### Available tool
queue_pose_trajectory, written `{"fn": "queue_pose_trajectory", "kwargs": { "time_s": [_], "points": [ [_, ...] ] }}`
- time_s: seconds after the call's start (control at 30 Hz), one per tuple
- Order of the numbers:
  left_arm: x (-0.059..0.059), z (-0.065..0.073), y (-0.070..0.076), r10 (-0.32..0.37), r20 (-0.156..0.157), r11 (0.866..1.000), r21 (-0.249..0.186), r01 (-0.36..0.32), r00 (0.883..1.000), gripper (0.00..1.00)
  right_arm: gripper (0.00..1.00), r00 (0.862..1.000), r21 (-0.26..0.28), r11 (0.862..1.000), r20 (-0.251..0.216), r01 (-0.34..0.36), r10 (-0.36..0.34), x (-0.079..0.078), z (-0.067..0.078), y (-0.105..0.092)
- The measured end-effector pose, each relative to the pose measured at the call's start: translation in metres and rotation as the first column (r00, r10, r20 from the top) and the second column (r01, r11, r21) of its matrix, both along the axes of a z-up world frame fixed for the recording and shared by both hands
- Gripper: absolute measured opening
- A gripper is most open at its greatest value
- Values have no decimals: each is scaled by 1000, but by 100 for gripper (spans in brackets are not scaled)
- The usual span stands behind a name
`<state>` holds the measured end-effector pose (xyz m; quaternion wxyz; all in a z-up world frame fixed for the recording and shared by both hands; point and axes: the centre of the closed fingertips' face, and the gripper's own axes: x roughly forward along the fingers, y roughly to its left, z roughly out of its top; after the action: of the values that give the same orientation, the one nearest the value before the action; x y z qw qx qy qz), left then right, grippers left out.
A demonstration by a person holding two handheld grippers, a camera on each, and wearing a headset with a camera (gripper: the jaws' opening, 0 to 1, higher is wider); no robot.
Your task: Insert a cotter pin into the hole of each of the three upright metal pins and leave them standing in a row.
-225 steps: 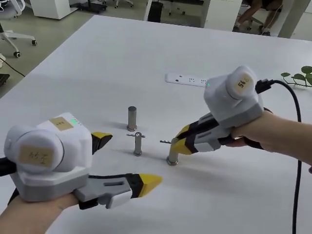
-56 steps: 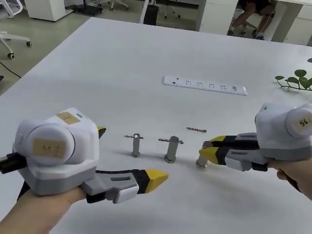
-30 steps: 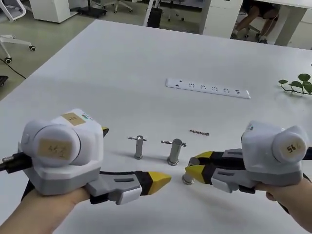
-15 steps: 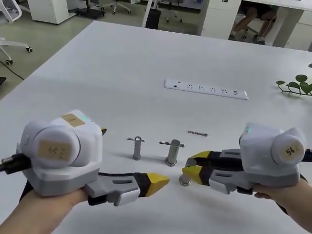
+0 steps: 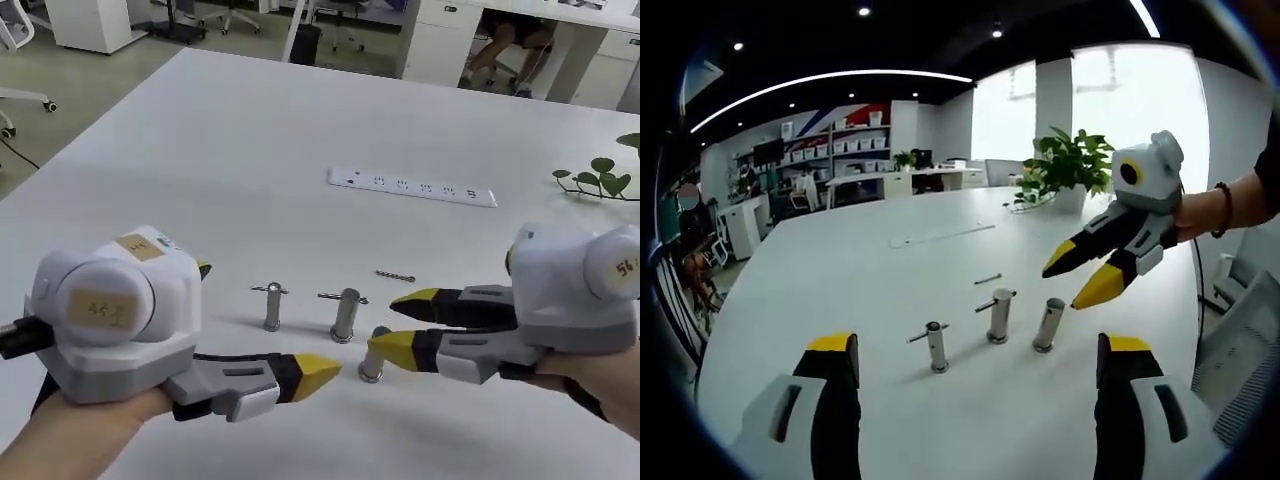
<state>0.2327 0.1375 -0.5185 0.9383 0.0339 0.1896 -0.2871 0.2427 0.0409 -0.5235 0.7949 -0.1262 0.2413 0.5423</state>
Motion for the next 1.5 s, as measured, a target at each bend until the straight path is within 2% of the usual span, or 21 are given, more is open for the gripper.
{"fn": "queue_pose_trajectory", "kwargs": {
  "time_s": [0.17,0.23,0.43,0.53,0.77,0.87,0.97,1.13,1.3,1.37,1.5],
  "points": [
    [0,1,-1,-2,4,1000,4,2,1000,98,32,1000,-23,1000,6,8,-8,15,11,-5],
    [0,2,-1,-3,6,1000,3,3,1000,98,32,1000,-56,998,3,11,-11,21,8,-10],
    [0,1,-1,-2,6,1000,8,2,1000,98,30,1000,-96,995,-8,23,-24,37,3,-16],
    [0,2,0,-1,7,1000,8,1,1000,98,29,999,-117,992,-28,40,-43,48,-4,-22],
    [0,1,-1,-7,4,1000,11,6,1000,97,26,998,-197,979,-38,48,-56,69,-24,-32],
    [1,1,-1,-6,6,1000,9,6,1000,97,25,997,-215,976,-46,46,-57,76,-29,-34],
    [1,1,0,-2,5,1000,8,2,1000,97,25,997,-275,960,-40,47,-60,88,-40,-40],
    [1,0,1,-4,2,1000,14,4,1000,96,22,996,-297,953,-49,60,-78,104,-50,-44],
    [1,0,0,-5,2,1000,12,5,1000,95,21,996,-322,946,-49,49,-69,114,-56,-44],
    [1,0,0,-7,1,1000,13,7,1000,95,19,996,-328,943,-47,51,-71,127,-63,-45],
    [0,-2,-2,-17,-2,1000,18,17,1000,95,19,995,-349,936,-66,48,-75,130,-71,-45]
  ]
}}
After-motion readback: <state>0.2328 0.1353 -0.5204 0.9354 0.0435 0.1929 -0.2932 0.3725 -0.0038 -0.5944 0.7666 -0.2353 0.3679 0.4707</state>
